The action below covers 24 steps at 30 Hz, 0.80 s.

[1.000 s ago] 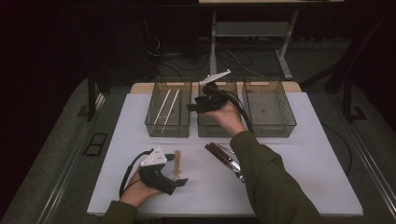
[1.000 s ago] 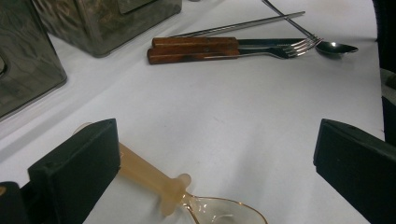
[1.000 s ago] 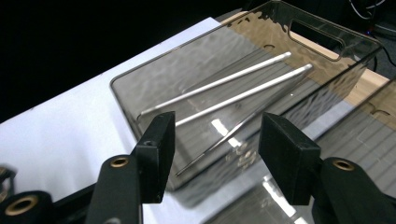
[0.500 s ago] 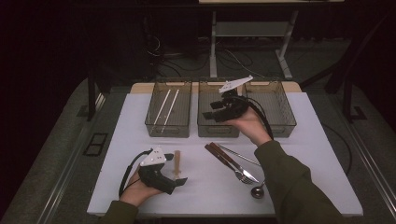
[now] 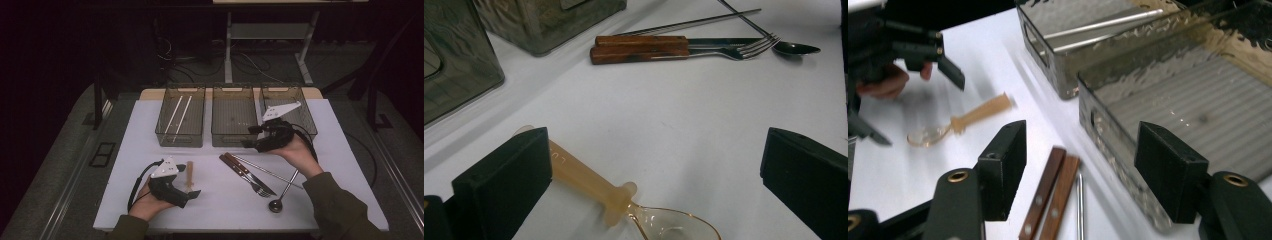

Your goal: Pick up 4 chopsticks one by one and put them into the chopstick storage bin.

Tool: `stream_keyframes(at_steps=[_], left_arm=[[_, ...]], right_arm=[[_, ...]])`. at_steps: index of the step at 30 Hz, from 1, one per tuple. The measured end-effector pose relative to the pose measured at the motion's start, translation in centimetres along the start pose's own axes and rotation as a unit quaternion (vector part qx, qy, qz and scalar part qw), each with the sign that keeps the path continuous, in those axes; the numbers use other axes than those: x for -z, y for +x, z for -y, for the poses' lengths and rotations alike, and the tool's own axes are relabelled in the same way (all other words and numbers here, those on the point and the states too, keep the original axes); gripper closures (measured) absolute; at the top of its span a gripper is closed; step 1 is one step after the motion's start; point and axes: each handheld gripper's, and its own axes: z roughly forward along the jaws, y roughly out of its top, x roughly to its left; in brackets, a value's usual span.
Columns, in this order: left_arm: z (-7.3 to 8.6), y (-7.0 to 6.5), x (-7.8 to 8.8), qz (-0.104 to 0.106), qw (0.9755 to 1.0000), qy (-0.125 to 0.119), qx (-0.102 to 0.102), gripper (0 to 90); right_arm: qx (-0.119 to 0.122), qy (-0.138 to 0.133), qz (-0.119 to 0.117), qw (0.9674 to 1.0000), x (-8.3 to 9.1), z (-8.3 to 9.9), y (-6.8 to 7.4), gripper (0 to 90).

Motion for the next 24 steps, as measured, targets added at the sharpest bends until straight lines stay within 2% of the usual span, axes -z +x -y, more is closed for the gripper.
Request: stream_keyframes(at_steps=[8,13,22,24], left_arm=[[0.0,0.0,0.0,-0.003,1.0,0.0,0.0,0.0],[0.0,0.0,-0.1,-0.003,1.0,0.001,-0.001,0.0],[0.0,-0.1,-0.2,-0.005,1.0,0.006,-0.003,0.0],[0.0,-0.1,-0.2,-0.006,1.0,0.006,-0.002,0.0]], right_arm=[[-0.004,-0.007,0.0,1.0,2.0,3.1,0.0,37.6],[-0.018,-0.001,0.016,0.9997,3.0,5.0,-0.2,37.3],[-0.033,0.032,0.015,0.9988,3.9,7.9,-0.7,41.0],[-0.03,0.045,0.018,0.9984,4.0,8.5,-0.7,43.8]])
